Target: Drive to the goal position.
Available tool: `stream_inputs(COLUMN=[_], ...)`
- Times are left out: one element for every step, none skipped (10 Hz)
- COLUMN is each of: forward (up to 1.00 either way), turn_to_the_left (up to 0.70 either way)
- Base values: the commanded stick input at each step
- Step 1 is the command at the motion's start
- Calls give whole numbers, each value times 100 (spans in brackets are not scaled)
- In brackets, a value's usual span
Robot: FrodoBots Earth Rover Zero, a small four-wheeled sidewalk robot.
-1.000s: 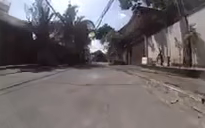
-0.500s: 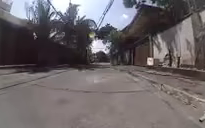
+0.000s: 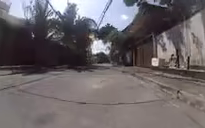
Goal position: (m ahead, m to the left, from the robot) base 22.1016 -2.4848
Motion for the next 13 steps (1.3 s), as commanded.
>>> stream_inputs(forward=[100,100,100,100,100,100,100,100,100,100,100,100,100], turn_to_the_left=[0,0,0,0,0,0,0,0,0,0,0,0,-8])
